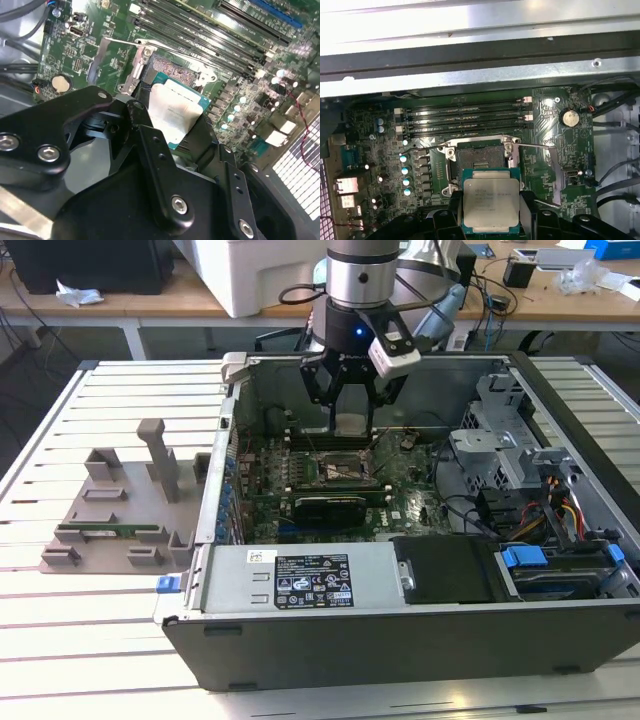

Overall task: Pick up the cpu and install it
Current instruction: 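Place the cpu into insertion slot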

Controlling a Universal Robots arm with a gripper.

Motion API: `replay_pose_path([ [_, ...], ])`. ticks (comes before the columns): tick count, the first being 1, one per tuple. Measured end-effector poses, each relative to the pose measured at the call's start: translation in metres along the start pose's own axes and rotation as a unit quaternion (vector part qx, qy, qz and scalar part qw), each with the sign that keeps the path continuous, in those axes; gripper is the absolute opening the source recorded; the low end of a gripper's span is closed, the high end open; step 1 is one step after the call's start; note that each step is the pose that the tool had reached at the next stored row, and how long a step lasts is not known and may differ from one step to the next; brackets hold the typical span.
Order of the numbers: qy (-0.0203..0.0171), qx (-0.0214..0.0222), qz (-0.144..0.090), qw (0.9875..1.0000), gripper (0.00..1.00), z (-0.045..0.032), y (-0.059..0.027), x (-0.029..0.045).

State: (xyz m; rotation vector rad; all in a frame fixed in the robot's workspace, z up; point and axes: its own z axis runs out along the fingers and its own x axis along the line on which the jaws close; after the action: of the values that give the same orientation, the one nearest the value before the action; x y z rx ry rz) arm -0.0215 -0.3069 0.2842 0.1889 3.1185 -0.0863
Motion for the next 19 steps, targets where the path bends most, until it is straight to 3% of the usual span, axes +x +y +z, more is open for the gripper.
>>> replay_pose_path([
  [7, 0.0021, 0.0007, 0.040, 0.9992, 0.54, 0.0003, 0.0000, 0.0000],
  [19, 0.0054, 0.0019, 0.100, 0.9950, 0.54, 0.0007, 0.0000, 0.0000],
])
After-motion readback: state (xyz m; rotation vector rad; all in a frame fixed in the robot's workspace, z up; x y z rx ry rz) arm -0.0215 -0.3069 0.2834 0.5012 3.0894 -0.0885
